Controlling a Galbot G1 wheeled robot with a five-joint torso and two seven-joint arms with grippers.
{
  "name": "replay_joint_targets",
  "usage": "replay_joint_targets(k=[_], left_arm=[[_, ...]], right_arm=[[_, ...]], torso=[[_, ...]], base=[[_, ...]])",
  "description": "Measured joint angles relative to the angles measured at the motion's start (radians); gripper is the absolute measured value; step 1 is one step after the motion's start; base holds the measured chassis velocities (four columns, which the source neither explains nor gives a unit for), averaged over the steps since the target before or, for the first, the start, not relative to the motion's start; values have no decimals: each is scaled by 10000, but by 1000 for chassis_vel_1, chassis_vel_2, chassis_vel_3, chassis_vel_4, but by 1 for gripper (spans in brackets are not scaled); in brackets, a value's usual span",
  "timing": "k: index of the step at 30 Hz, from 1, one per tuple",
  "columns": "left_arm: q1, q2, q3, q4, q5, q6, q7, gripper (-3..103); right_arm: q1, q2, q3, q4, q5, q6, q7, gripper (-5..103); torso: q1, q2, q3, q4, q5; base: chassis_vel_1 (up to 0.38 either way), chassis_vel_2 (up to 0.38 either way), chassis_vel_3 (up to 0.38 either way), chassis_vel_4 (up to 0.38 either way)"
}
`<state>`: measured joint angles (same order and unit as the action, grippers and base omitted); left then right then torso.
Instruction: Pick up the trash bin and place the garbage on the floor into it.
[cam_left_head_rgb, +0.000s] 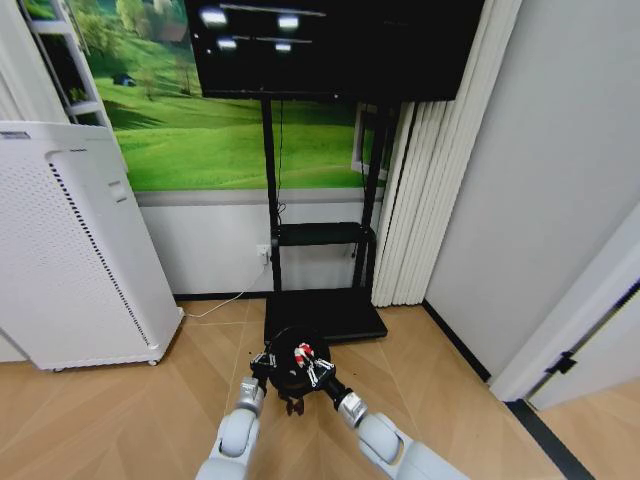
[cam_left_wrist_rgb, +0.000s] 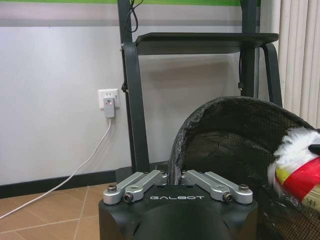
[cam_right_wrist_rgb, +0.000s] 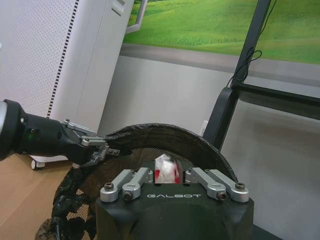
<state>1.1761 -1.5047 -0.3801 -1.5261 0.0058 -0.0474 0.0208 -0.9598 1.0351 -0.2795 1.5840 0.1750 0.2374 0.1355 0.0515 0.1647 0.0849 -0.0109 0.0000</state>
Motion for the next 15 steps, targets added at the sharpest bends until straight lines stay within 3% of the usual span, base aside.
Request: replay_joint_targets(k=[3,8,9,11,15], left_arm=[[-13,-2,1,1,0,0,1,4],[-35,-10,16,2,1,-1,4,4],[-35,-10,16,2,1,-1,4,4],[-12,7,-22,-12,-9,-1,6,4],[99,118,-158,-154,-53,0,18,4]], right_arm=[[23,-5,17,-67,-29,-2,11,30],[34,8,62,-158,-57,8,128,52],[34,8,62,-158,-57,8,128,52],[-17,46,147,-162,-45,-16,331,63],[-168,36,361,-60,269,-288,778,74]], torso=[[0,0,0,0,0],[0,0,0,0,0],[0,0,0,0,0],[0,0,0,-1,0],[0,0,0,-1,0]], base=[[0,0,0,0],[0,0,0,0],[0,0,0,0],[0,0,0,0],[0,0,0,0]])
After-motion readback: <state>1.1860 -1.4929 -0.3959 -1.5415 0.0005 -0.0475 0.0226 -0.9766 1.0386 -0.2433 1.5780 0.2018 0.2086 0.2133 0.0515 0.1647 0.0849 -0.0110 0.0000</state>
